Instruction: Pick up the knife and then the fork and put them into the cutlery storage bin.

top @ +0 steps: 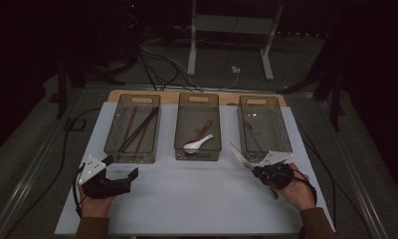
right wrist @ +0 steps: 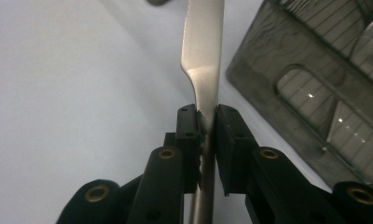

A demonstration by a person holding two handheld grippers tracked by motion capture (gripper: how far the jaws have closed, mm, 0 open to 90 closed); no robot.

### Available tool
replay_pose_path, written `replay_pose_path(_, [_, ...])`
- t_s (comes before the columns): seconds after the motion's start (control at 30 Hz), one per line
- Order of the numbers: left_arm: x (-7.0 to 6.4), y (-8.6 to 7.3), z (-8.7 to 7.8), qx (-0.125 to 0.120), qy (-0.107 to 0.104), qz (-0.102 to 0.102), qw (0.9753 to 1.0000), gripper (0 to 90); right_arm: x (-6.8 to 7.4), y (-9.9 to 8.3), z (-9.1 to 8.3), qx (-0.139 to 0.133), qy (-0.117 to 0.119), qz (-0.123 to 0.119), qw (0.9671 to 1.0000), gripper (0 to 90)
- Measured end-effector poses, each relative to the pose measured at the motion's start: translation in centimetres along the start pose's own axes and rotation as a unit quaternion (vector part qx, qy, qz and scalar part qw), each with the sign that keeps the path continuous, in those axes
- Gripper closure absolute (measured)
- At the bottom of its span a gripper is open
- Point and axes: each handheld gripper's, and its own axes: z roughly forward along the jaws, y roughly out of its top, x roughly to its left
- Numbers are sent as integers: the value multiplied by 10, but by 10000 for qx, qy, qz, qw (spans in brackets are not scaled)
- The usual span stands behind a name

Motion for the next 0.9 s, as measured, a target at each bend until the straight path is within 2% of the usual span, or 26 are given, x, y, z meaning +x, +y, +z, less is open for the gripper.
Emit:
replay_pose_path(0.43, [-1,0,0,6,1,11,10000,6,-8,-2,-10,-342,-260,225,9988,800])
replay_pose_path(0.9, [0,0,0,-7,0,8,10000,6,-15,-5,-14,-457,-400,492,9969,800])
